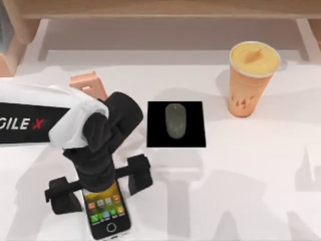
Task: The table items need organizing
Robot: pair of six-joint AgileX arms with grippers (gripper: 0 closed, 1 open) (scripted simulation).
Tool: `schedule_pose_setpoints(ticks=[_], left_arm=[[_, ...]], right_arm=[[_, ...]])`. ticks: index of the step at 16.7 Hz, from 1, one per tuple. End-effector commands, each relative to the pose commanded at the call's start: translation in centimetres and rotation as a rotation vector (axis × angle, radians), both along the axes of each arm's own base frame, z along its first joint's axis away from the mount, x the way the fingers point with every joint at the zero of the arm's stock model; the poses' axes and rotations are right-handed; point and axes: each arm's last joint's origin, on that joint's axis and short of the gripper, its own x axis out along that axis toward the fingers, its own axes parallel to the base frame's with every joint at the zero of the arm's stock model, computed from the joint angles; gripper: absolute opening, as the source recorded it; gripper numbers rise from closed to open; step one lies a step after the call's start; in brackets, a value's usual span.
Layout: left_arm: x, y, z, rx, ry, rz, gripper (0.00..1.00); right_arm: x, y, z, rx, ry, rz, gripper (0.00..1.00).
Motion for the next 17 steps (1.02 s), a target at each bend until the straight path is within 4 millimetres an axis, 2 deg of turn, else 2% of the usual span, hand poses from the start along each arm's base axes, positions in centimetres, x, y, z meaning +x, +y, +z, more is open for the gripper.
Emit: schedule_pose_setpoints(ticks=[2,15,17], left_arm=[[0.0,0.0,0.0,0.0,0.0,0.0,1.0],[0.0,0.0,0.0,0.0,0.0,0.0,0.02],[0.0,0.0,0.0,0.0,0.0,0.0,0.0]], right_arm=[[0.0,0.0,0.0,0.0,0.0,0.0,1.0],[0.0,0.0,0.0,0.0,0.0,0.0,1.0],[0.0,0.0,0.0,0.0,0.0,0.0,1.0]])
